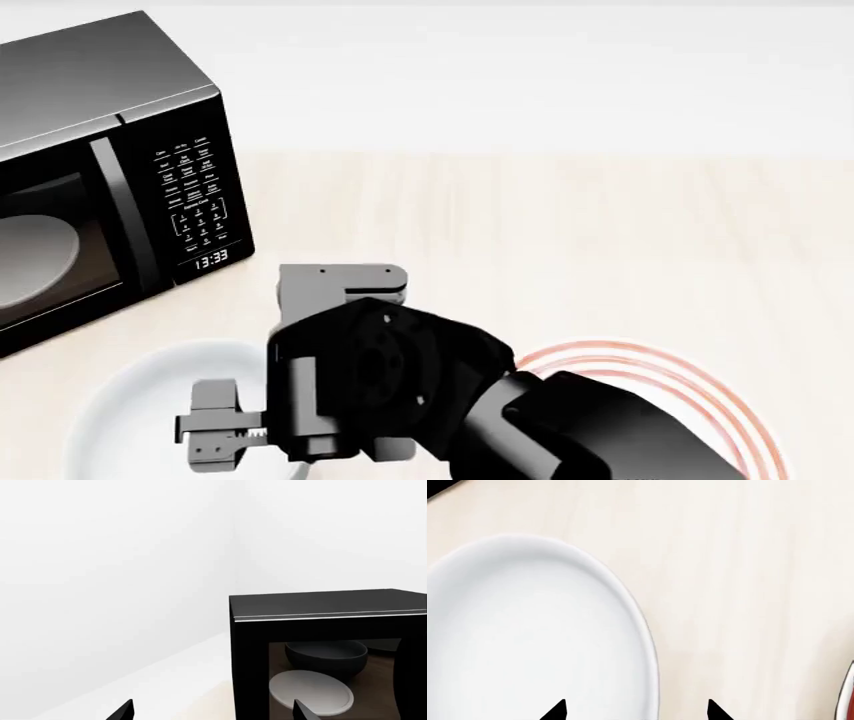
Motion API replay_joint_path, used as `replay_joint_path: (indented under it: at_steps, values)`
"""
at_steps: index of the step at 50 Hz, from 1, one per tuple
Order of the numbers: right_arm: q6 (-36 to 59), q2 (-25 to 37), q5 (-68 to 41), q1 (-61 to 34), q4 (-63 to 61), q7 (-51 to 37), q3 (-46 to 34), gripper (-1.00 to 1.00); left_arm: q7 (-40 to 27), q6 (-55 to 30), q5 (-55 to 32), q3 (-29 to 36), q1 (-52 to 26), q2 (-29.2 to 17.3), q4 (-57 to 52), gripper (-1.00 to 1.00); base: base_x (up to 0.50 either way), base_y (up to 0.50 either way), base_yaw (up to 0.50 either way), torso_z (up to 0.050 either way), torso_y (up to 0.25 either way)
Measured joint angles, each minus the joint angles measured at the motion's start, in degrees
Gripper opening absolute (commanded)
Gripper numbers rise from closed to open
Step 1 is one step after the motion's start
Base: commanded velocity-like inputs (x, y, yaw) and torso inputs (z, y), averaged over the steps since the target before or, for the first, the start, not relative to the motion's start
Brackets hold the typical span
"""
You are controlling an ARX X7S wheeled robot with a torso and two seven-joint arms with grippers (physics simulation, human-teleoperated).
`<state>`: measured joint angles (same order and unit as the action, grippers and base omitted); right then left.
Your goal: Put the white bowl to the right of the plate.
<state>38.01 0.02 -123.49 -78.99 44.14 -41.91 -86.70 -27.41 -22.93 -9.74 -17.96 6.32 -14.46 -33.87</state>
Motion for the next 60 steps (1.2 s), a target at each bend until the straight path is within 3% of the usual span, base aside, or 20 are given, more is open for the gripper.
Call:
replay_joint_path:
  at_steps: [16,47,48,60]
  values:
    - [-1.4,0.0,-2.2,-0.2,0.4,1.0,-4.2,1.0,-0.3,0.2,-0.2,0.2,0.2,-0.3,-0.1,1.0,0.0,0.0,0.0,0.0,0.0]
    - [-1.2,0.0,-1.1,1.2,0.9,2.6,-5.2,1.0,-0.9,0.7,-0.4,0.8,0.8,-0.7,-0.5,1.0,0.0,0.0,0.0,0.0,0.0]
    - [-1.1,0.0,-1.1,1.2,1.0,2.6,-5.2,-1.0,-0.9,0.7,-0.4,0.8,0.8,-0.7,-0.5,1.0,0.0,0.0,0.0,0.0,0.0]
    - [-1.1,0.0,-1.1,1.4,1.1,1.8,-5.0,-1.0,-1.1,0.8,-0.5,0.9,1.0,-0.9,-0.6,1.0,0.0,0.0,0.0,0.0,0.0]
